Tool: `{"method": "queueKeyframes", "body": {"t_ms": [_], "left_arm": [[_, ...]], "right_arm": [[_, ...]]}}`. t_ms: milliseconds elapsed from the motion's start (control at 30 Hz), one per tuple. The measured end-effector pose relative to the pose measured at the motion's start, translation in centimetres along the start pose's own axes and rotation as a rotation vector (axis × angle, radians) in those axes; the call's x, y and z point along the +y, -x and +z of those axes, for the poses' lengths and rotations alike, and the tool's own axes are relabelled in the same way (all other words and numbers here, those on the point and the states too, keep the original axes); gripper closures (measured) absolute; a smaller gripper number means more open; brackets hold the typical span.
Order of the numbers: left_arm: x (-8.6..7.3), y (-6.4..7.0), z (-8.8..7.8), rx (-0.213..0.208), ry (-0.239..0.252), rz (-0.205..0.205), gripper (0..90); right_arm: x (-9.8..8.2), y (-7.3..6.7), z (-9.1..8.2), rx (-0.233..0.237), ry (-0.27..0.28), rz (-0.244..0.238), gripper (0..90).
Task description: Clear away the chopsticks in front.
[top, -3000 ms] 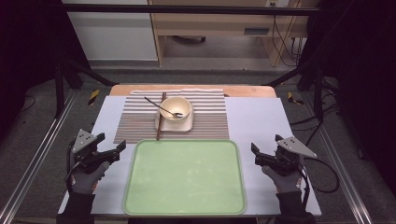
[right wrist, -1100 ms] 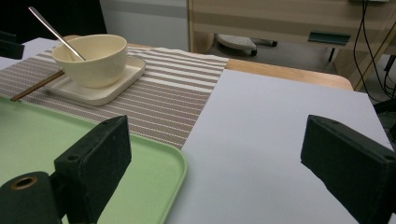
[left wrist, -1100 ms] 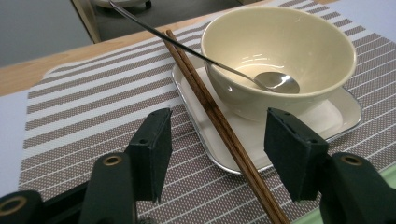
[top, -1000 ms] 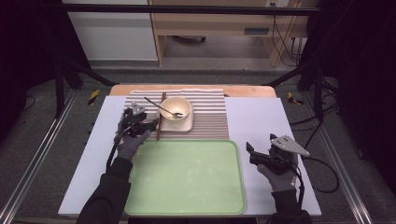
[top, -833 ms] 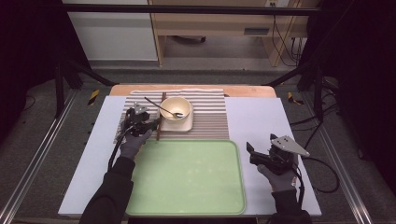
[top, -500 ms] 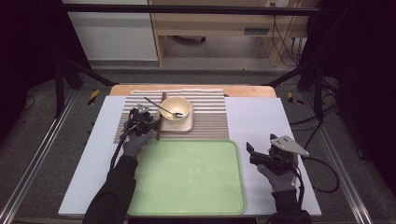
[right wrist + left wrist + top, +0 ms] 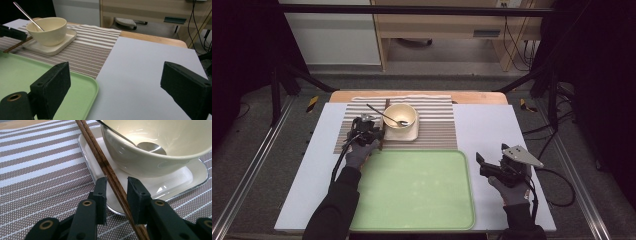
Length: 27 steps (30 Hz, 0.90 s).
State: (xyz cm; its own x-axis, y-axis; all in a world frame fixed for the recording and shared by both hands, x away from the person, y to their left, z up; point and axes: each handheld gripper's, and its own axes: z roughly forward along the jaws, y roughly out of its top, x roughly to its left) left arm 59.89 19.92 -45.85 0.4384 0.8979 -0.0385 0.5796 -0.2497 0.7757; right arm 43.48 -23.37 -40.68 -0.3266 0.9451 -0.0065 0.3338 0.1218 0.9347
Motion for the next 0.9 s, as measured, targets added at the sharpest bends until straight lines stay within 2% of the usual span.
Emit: {"method": "queueKeyframes", "body": {"t_ms": [300, 567, 900], "left_arm": [[-0.01, -0.05, -0.07, -0.011, -0.006, -0.012, 75.7], [-0.11, 0.07, 0.10, -0.003, -0.021, -0.002, 82.0], [-0.10, 0.02, -0.11, 0.020, -0.032, 0.004, 83.5]], "right_arm": [[-0.01, 0.00, 0.04, -0.003, 0.000, -0.002, 9.4], [0.02, 0.05, -0.01, -0.004, 0.001, 0.000, 9.5], [0.02, 0.05, 0.00, -0.007, 0.000, -0.005, 9.6]]}}
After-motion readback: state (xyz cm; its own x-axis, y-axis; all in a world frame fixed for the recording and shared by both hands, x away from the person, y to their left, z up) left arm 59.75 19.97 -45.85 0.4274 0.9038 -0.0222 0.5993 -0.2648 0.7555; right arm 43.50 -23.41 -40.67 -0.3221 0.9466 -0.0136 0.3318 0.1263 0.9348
